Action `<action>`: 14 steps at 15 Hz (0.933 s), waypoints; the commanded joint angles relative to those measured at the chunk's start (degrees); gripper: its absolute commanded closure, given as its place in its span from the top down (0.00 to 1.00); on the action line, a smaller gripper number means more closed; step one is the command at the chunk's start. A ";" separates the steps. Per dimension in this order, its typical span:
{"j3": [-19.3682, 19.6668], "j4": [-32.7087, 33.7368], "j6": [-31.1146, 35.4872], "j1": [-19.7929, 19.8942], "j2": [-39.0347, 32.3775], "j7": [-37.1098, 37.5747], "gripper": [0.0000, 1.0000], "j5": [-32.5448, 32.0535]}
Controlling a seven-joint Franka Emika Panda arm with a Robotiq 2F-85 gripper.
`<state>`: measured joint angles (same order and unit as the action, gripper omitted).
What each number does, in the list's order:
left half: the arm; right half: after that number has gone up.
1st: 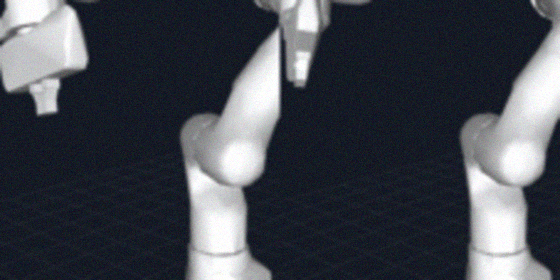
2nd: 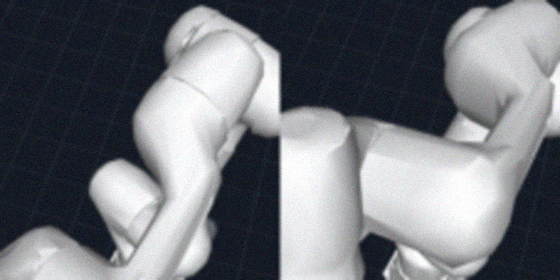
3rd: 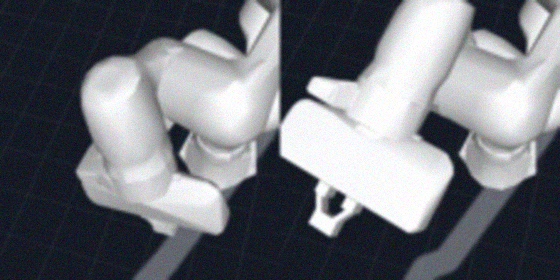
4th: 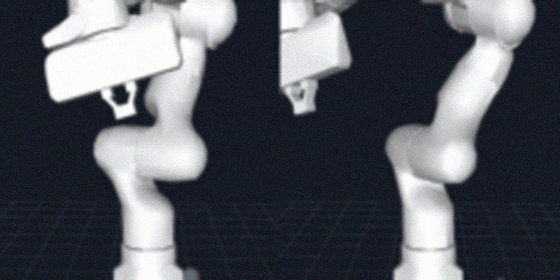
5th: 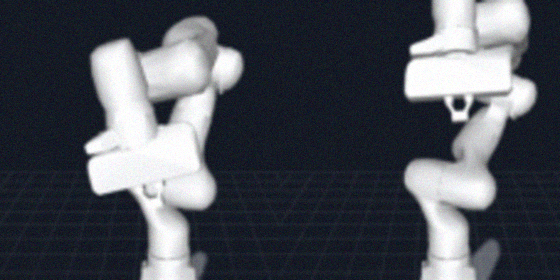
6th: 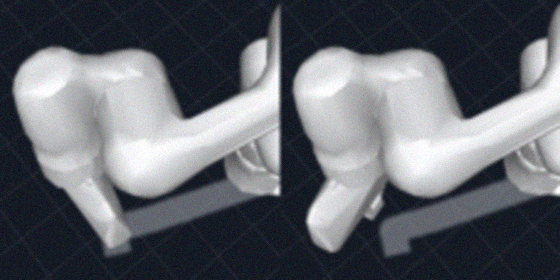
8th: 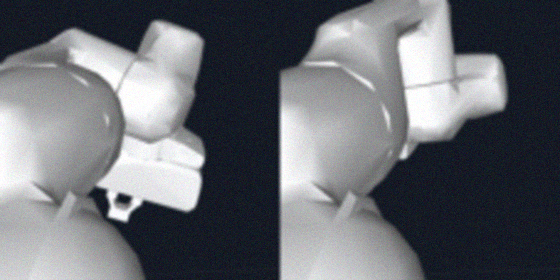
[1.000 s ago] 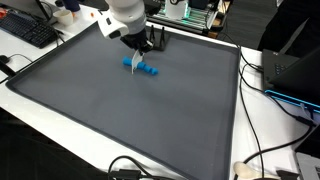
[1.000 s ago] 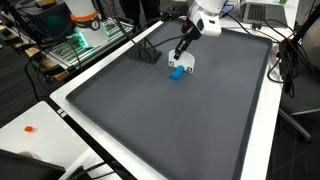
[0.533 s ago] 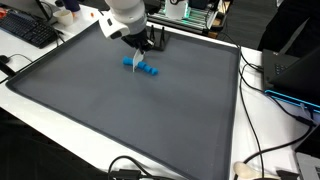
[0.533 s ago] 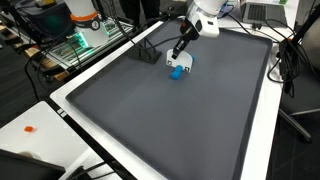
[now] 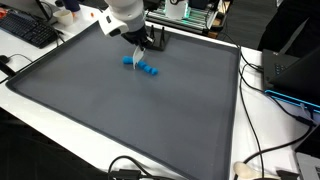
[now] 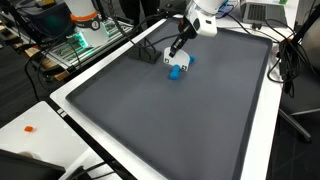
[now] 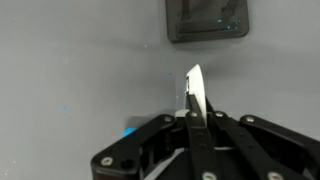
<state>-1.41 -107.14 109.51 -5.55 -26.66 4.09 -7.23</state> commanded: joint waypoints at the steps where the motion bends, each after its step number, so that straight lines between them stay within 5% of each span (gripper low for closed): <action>1: -0.21 -1.31 -0.68 0.92 2.38 -0.90 0.01 1.11; 14: 0.36 -1.65 4.88 2.23 5.26 0.12 0.01 0.63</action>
<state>-1.17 -107.12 111.91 -3.61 -22.70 4.22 -7.15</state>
